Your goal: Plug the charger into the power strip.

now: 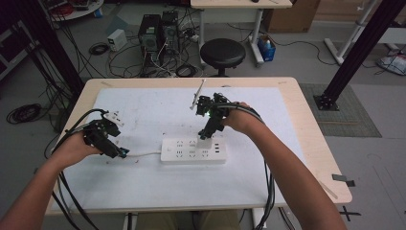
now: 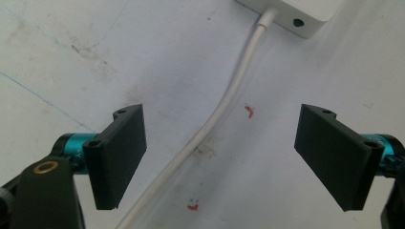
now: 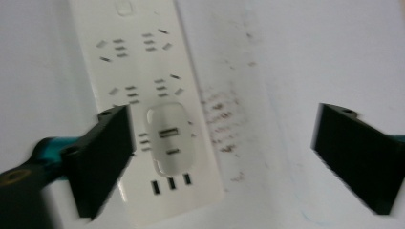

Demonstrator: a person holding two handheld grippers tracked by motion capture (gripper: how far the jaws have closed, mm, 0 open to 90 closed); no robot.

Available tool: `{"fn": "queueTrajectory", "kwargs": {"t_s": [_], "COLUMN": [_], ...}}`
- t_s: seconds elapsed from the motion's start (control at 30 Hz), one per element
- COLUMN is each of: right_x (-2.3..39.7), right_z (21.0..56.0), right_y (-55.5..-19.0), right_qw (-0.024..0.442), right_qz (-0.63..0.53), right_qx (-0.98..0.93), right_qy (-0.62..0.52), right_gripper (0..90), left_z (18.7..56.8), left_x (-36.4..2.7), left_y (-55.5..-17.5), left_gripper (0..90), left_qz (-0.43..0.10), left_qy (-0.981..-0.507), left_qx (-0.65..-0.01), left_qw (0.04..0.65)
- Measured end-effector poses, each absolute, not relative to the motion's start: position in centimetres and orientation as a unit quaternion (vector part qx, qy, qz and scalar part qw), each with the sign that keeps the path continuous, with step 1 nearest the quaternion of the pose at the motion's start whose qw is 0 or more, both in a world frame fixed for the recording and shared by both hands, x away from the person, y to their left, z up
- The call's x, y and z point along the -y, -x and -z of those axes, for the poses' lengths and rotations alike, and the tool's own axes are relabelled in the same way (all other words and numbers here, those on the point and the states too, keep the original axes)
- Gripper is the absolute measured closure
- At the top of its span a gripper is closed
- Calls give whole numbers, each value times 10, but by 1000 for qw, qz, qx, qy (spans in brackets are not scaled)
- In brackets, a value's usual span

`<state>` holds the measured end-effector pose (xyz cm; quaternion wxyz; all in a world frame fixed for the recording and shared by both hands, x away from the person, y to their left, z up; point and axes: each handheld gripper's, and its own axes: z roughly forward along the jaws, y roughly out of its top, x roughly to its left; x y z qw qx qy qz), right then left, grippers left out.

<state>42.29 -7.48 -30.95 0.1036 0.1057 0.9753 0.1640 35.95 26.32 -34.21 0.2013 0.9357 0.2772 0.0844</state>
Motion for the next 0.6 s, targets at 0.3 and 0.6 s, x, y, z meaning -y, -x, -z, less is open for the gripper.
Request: {"fn": "queueTrajectory", "kwargs": {"t_s": [0.3,0.6], "right_x": [89,148], "right_z": [299,268], "right_y": [-425,-421], "right_qw": [116,118], "right_qz": [-168,-198], "right_qx": [-968,-944], "right_qy": [-148,-236], "right_gripper": [7,8], "left_z": [332,318], "left_x": [-262,-261], "left_y": [-358,-361], "left_gripper": [181,180], "left_qz": [-95,-109], "left_qy": [-935,-930], "left_qx": [-273,-275], "left_qw": [205,219]}}
